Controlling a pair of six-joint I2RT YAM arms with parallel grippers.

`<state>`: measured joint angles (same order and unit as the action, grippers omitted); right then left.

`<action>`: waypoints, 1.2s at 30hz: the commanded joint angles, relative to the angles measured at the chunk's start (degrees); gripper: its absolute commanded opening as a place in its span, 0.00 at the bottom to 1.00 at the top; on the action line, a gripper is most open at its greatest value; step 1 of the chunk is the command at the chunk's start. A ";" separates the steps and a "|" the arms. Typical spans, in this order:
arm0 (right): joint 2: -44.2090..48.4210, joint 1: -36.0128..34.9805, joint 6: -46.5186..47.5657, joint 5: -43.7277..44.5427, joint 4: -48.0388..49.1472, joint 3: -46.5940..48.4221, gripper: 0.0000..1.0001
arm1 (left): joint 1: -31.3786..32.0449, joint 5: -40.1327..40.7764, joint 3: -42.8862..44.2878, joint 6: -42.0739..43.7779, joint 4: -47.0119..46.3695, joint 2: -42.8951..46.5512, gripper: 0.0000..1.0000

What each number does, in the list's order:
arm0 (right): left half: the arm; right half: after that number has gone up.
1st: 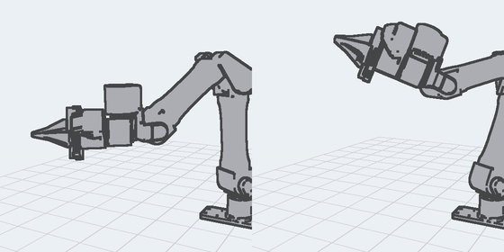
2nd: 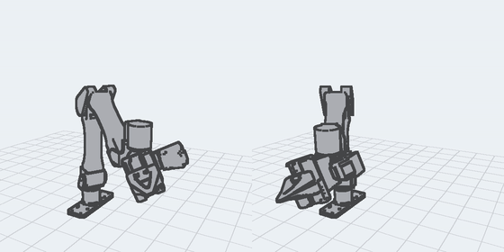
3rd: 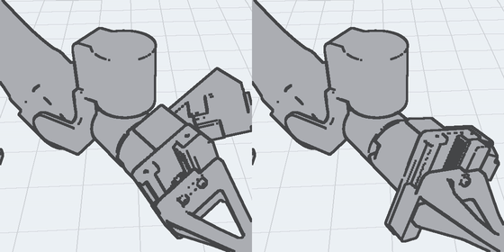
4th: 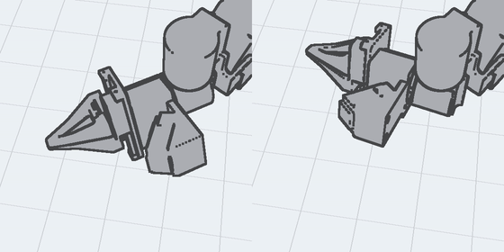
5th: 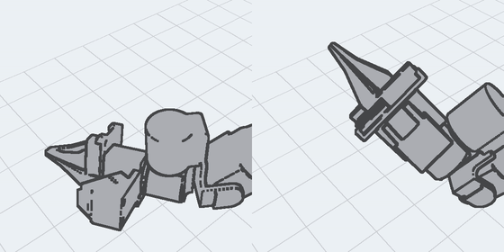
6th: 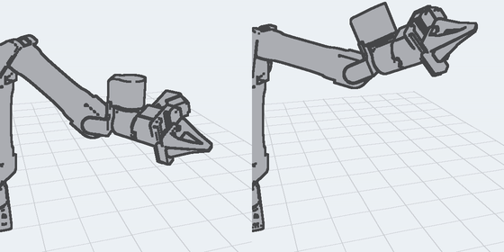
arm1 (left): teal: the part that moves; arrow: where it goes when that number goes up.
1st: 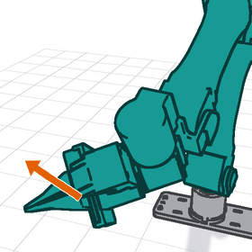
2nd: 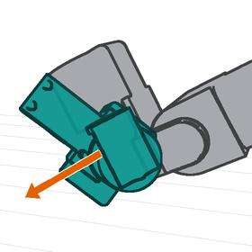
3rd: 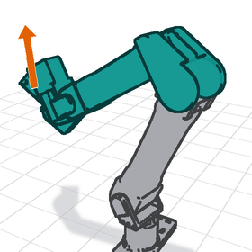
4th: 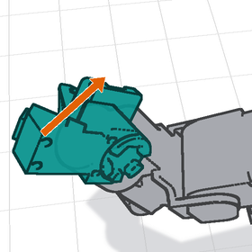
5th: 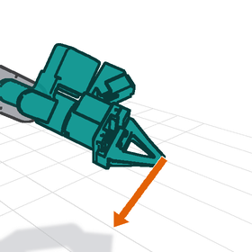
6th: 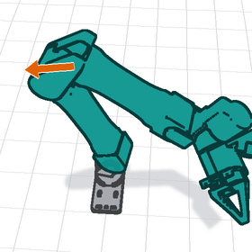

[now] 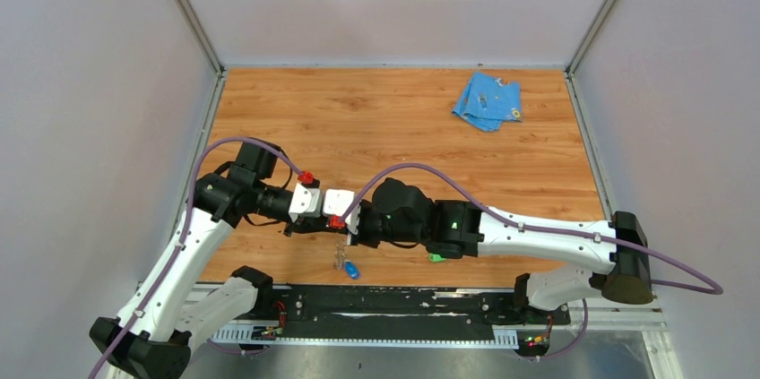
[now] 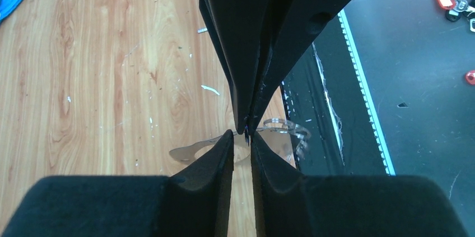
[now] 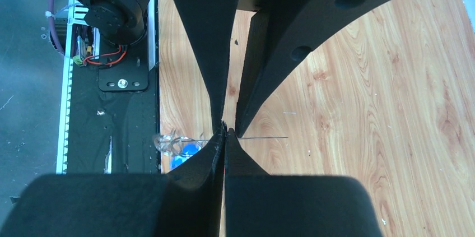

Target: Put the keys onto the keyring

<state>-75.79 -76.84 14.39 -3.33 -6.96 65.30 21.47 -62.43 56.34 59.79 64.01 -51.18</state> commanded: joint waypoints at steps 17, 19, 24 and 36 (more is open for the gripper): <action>3.11 0.47 -3.43 -1.14 5.91 0.41 0.01 | 0.41 -2.87 3.19 -1.84 0.23 0.06 0.03; 3.19 0.49 -3.85 -1.48 6.06 0.05 0.01 | 0.41 -3.59 4.29 -3.15 0.15 -0.12 0.00; 3.80 0.52 -5.32 -1.77 6.45 -0.51 0.00 | 0.41 -5.44 6.71 -5.24 0.15 -0.14 0.00; 7.77 0.55 -8.58 0.63 9.16 -1.49 0.41 | 0.41 -13.05 12.41 -9.23 0.15 -0.89 0.00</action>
<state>-69.08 -76.84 7.35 -4.05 0.95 64.93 21.56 -68.93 66.00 52.60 65.34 -51.57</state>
